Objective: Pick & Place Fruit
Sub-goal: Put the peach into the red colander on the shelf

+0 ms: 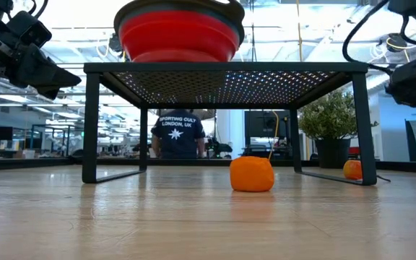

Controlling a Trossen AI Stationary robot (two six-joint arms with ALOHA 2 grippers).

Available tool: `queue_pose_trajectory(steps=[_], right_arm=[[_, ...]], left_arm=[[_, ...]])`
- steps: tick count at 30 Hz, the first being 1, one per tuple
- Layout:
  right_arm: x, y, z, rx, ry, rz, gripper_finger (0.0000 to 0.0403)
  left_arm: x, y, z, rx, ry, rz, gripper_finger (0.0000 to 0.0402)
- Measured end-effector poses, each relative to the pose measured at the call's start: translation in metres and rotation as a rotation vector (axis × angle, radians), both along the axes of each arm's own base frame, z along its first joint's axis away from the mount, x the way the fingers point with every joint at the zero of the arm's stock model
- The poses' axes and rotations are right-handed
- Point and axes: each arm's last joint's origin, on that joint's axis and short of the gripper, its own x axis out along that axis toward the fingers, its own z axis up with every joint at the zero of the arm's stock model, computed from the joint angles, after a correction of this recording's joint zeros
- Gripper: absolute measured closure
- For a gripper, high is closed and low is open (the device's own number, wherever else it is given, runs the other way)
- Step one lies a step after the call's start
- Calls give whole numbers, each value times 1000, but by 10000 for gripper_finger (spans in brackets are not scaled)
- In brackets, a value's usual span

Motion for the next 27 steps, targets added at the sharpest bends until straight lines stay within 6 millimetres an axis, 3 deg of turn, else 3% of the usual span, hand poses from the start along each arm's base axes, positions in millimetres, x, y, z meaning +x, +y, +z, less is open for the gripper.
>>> queue_pose_trajectory(steps=[11, 27], right_arm=[[-4, -2, -26, 31, -37, -45, 204], [0, -8, -27, 29, -44, -92, 204]], left_arm=[[0, 0, -1, 0, 6, 0, 387], [0, 0, -1, 0, 5, 0, 387]])
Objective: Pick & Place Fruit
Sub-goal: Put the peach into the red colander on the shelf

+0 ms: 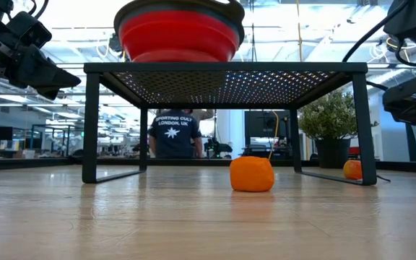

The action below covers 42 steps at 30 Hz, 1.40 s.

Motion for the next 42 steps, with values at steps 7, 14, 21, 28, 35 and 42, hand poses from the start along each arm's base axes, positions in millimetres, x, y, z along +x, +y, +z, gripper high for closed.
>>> queue_pose_trajectory(steps=[7, 14, 21, 28, 35, 42], right_arm=[[1, -4, 0, -9, 1, -26, 204], [2, -5, 0, -45, -12, -38, 204], [1, -5, 0, -42, -7, -36, 205], [3, -4, -3, -25, 15, -28, 239], [6, -2, -6, -29, 11, -9, 280], [8, -2, -4, -26, -25, 33, 296]], left_arm=[[0, -1, 0, -2, 1, -26, 387], [0, -1, 0, -3, 1, -41, 387], [0, -1, 0, -1, 1, -42, 387], [0, -1, 0, -1, 1, -42, 387], [0, -1, 0, -1, 1, -42, 387], [0, -1, 0, -1, 1, -42, 387]])
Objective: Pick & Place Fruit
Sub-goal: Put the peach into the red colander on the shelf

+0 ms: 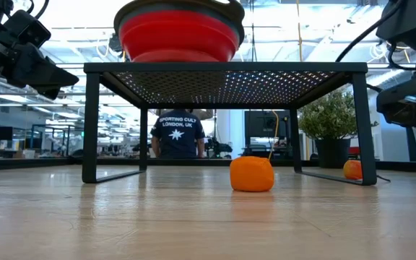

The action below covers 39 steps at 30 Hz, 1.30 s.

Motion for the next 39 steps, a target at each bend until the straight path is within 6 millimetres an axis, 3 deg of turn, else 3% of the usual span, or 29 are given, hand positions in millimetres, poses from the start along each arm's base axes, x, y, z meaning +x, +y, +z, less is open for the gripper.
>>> queue_pose_trajectory(steps=[17, 29, 39], right_arm=[[-2, -1, 31, 93, -274, 21, 306], [1, 0, 77, 195, -780, 151, 307], [5, 2, 102, 214, -1062, 187, 307]], left_arm=[[0, 0, 0, -2, 0, 0, 387], [0, 0, 0, -7, -1, 2, 387], [0, 0, 0, -16, -1, -7, 387]])
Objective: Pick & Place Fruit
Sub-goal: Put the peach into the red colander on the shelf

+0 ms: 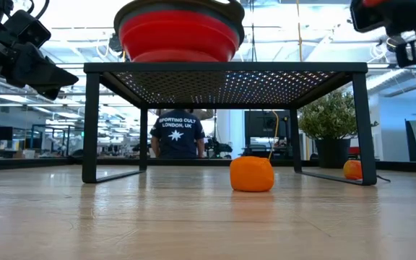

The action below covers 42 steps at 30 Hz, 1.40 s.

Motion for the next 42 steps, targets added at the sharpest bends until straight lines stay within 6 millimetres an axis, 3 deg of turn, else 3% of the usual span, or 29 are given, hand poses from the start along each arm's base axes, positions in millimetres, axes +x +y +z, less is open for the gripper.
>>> queue_pose_trajectory(steps=[6, 12, 18, 25, 32, 42], right_arm=[[2, 0, 9, -21, -118, -33, 307], [3, -1, 9, -52, -127, -56, 307], [4, -4, 12, -179, -214, -142, 307], [6, -6, 22, -464, -408, -187, 307], [6, -9, 33, -888, -606, -220, 307], [4, -9, 48, -1327, -830, -250, 285]], left_arm=[[0, 0, 0, 0, 0, -1, 387], [0, 0, 0, 0, 0, -1, 387], [0, 0, 0, 0, 0, -1, 387], [0, 0, 0, -26, -1, 4, 387], [0, 0, 0, -30, -1, 7, 387], [0, 0, 0, -22, 0, 8, 387]])
